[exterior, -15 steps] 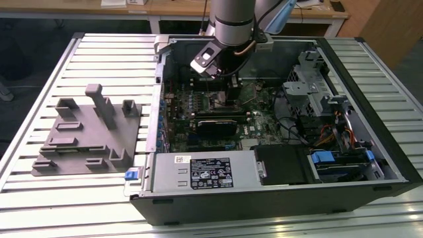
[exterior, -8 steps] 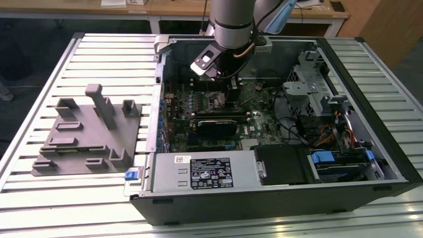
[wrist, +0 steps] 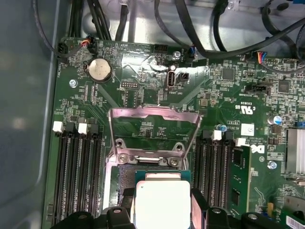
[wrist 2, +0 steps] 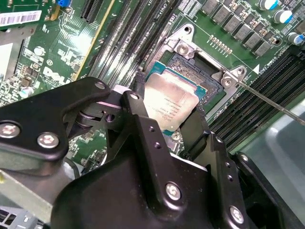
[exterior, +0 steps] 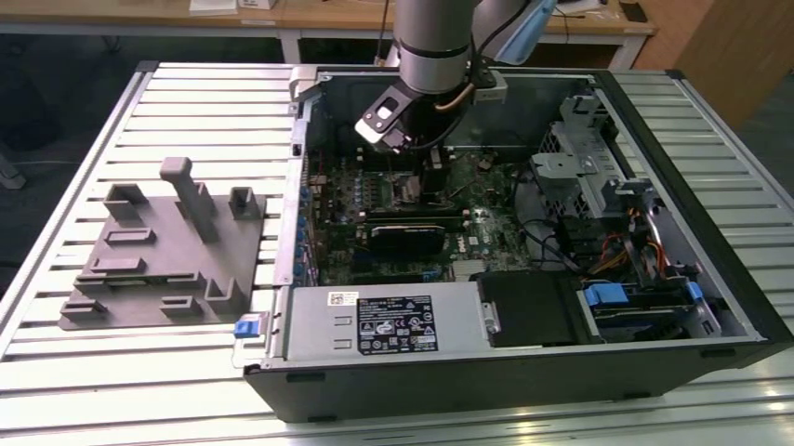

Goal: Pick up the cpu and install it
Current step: 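Place the cpu into insertion slot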

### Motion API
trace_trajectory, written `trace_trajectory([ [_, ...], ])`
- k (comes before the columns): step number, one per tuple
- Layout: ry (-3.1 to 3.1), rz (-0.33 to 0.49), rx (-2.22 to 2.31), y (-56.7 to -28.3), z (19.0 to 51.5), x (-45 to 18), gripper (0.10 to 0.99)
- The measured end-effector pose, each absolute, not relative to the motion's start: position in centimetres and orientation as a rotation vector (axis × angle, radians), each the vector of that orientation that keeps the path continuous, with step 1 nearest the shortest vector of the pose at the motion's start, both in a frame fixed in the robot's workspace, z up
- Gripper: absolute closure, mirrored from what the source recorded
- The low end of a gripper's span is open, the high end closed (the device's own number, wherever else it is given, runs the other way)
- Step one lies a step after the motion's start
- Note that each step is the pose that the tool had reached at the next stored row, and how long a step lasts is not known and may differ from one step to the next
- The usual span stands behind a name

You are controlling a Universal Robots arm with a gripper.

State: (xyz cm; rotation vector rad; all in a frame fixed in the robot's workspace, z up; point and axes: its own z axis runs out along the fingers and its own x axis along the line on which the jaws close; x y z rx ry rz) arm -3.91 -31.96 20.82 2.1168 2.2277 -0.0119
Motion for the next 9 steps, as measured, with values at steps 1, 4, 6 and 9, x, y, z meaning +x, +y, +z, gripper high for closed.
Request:
trace_trajectory([
  [1, 2.227, -0.012, 2.118, -31.90, 20.76, -3.93, 0.545],
  [4, 2.224, -0.012, 2.121, -31.69, 20.62, -3.99, 0.545],
  [6, 2.221, -0.012, 2.124, -31.58, 20.54, -4.02, 0.545],
  [9, 2.214, -0.012, 2.131, -31.54, 20.39, -4.06, 0.545],
])
